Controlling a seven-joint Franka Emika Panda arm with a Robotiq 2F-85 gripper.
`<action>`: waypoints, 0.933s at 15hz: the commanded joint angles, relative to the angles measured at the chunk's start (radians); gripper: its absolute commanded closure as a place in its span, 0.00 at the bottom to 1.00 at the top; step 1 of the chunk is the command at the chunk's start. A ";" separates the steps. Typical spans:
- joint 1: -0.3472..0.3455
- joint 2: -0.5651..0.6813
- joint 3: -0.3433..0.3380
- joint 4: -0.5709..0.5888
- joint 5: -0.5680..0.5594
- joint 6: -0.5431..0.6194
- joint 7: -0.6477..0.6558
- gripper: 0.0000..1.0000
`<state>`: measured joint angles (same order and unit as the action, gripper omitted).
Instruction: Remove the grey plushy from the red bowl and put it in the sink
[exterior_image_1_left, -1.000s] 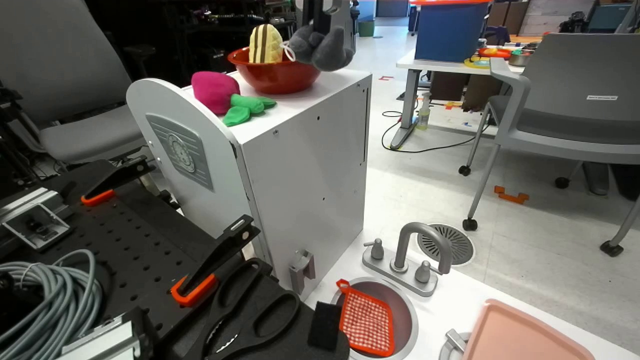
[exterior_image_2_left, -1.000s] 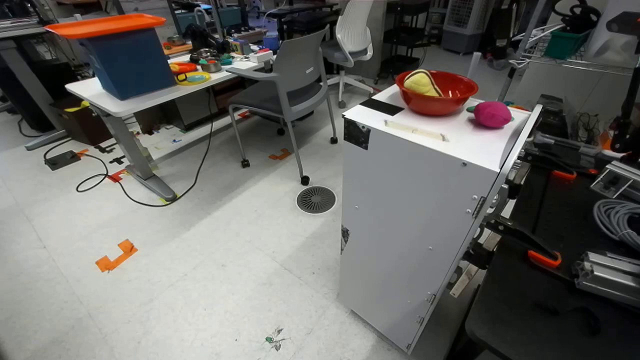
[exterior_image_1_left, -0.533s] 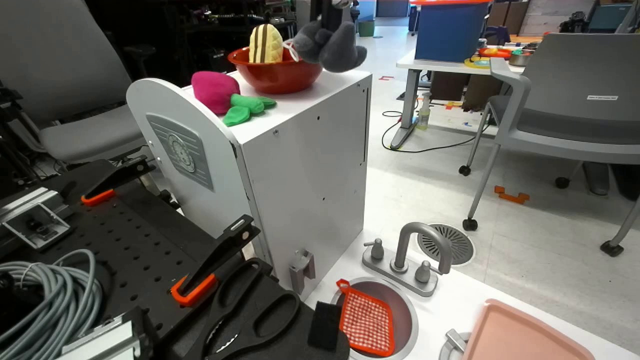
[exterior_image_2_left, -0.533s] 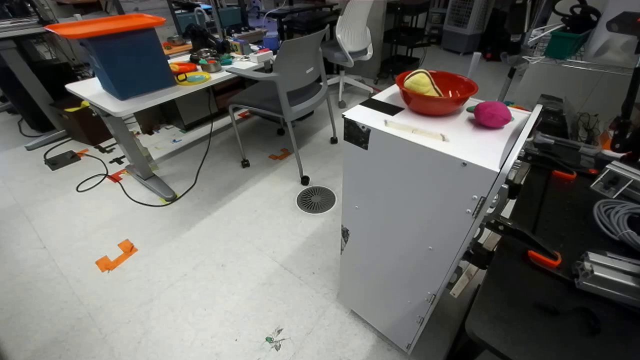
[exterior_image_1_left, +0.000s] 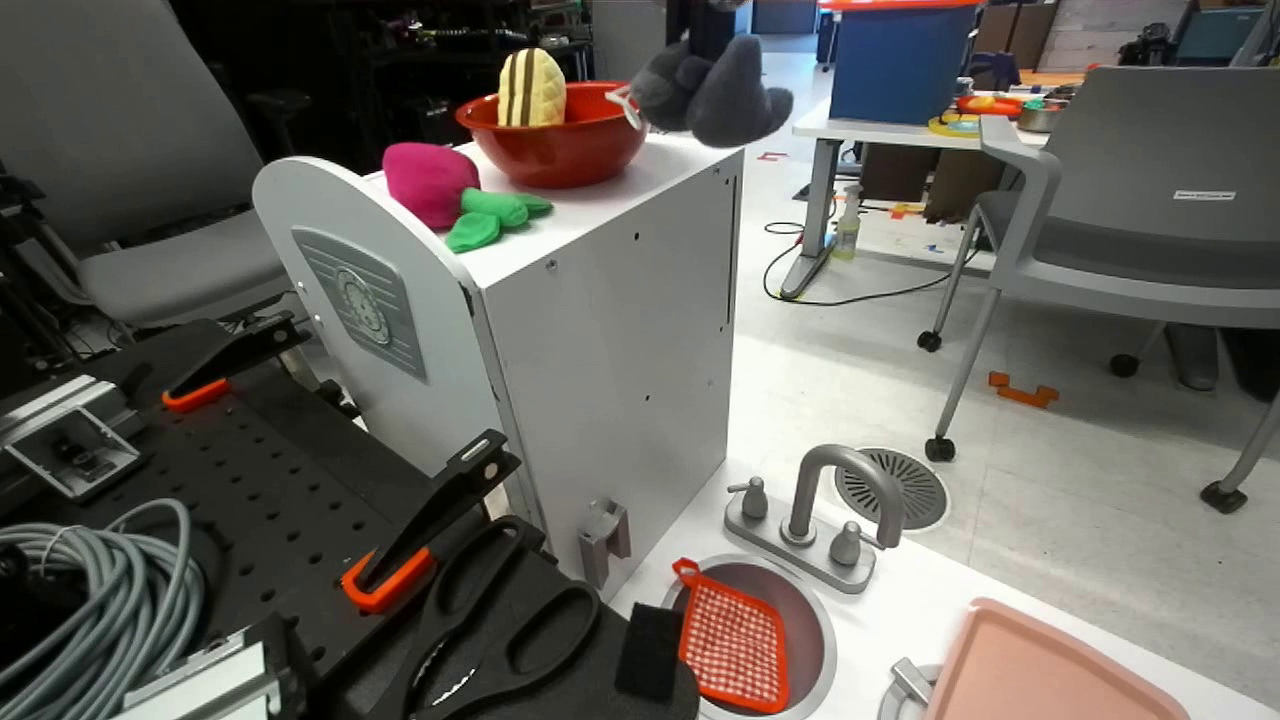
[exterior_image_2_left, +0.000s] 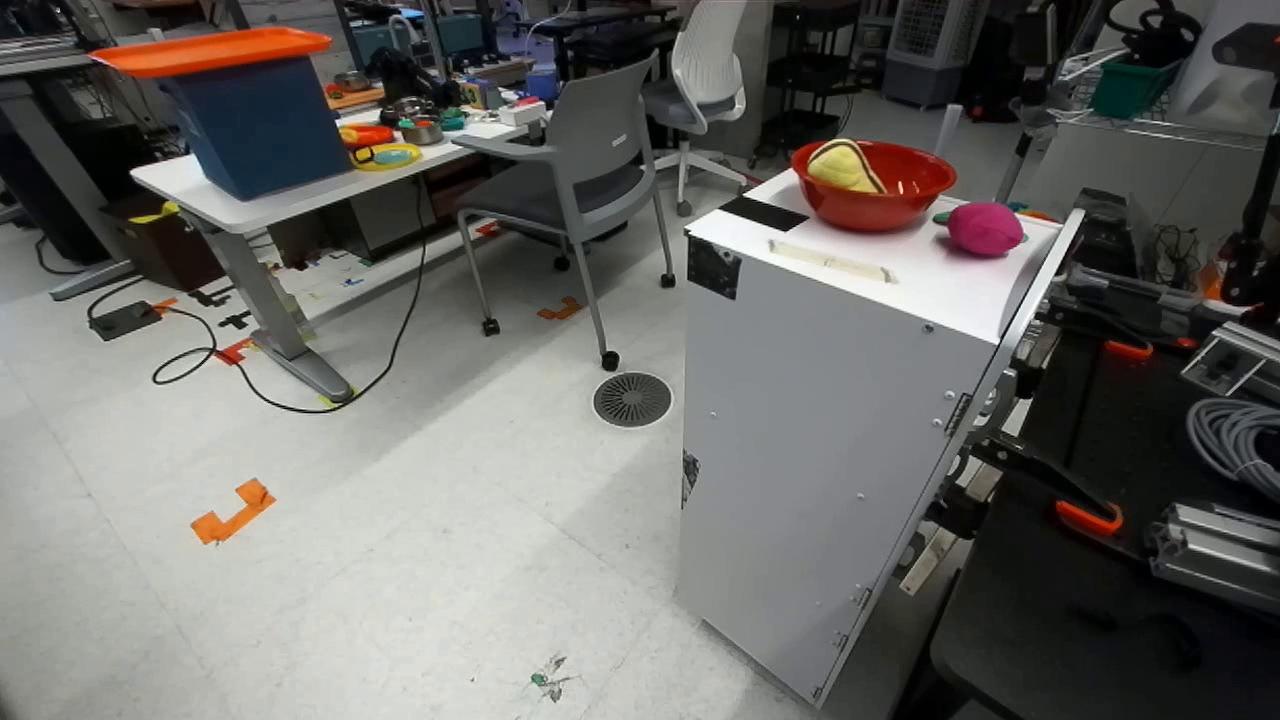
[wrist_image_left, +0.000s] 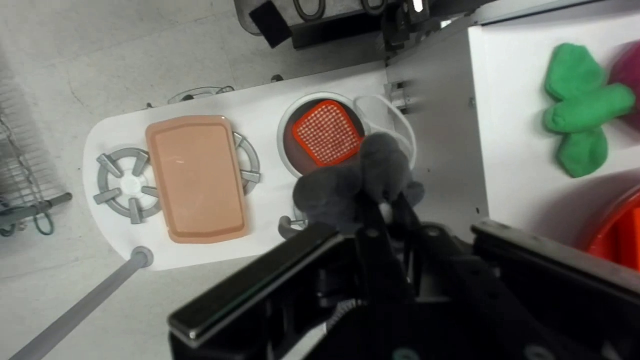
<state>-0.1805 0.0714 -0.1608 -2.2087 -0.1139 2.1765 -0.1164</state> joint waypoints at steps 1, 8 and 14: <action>0.019 -0.008 -0.005 0.002 -0.130 -0.023 0.138 0.98; 0.014 0.015 0.001 0.000 -0.146 0.020 0.097 0.92; 0.015 0.013 0.006 0.001 -0.146 0.040 0.063 0.98</action>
<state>-0.1703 0.0872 -0.1525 -2.2085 -0.2691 2.2034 -0.0334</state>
